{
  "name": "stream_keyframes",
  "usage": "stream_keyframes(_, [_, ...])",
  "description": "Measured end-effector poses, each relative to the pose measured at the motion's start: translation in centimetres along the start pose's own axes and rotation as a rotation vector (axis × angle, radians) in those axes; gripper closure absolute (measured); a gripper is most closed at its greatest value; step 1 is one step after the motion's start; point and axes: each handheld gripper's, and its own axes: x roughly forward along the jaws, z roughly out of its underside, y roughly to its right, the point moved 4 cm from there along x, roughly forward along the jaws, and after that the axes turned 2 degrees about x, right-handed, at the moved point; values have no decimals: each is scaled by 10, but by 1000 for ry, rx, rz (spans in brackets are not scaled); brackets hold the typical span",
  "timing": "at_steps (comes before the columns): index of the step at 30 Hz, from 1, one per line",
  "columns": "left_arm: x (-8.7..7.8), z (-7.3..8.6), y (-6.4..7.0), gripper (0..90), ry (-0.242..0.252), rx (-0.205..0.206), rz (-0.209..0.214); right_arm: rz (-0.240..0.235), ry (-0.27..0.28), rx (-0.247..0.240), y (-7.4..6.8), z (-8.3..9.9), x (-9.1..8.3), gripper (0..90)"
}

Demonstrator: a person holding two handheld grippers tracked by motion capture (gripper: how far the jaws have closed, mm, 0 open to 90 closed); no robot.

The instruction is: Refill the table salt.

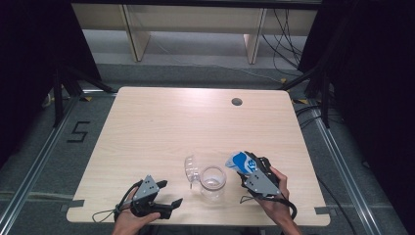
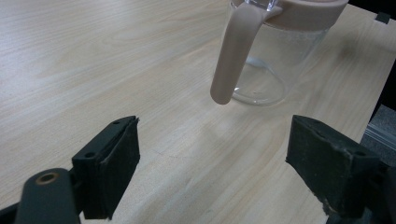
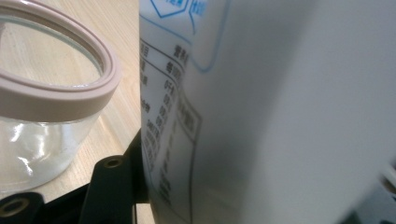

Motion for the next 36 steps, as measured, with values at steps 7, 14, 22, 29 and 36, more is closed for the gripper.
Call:
stream_keyframes(7, [0, 0, 1, 166, 0, -1, -4, 25, -16, -73, -1, -2, -2, 437])
stream_keyframes(14, [0, 0, 1, 166, 9, -11, -3, 51, -29, -164, -3, -4, -3, 439])
stream_keyframes(22, [-1, 0, 0, 166, 13, -7, -9, 69, -49, -242, -3, -4, -3, 441])
stream_keyframes(29, [-1, 0, 0, 166, 10, -6, -7, 83, -67, -265, -7, -4, -2, 443])
stream_keyframes(36, [-1, 0, 0, 166, 11, 7, -12, 108, -75, -334, -5, -3, -2, 444])
